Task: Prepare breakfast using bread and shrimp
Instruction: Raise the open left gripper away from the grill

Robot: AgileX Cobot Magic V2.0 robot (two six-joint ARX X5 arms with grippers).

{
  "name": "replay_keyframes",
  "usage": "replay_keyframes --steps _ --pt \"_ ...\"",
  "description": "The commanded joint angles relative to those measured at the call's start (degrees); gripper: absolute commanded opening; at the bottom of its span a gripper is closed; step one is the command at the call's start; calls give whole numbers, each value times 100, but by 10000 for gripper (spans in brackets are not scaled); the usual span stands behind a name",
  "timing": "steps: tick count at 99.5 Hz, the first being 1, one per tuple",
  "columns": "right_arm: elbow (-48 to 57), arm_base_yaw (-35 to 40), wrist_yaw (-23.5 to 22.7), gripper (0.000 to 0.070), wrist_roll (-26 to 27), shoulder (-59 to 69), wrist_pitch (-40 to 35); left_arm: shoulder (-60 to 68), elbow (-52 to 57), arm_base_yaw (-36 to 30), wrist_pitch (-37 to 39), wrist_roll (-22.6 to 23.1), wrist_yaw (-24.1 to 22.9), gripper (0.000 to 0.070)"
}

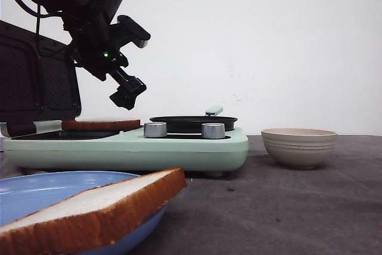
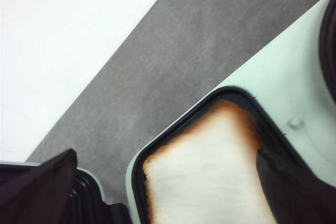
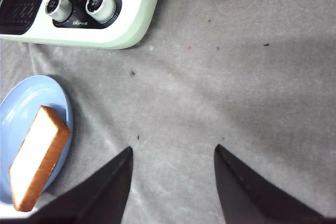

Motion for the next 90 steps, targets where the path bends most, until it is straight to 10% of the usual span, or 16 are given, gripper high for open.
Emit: replay_keyframes --steps 1,90 --pt "92 -2 24 301 -70 20 28 125 173 -48 57 -166 33 650" --pt "92 -2 15 300 -66 17 26 -911 1709 -70 -2505 -2267 1108 638"
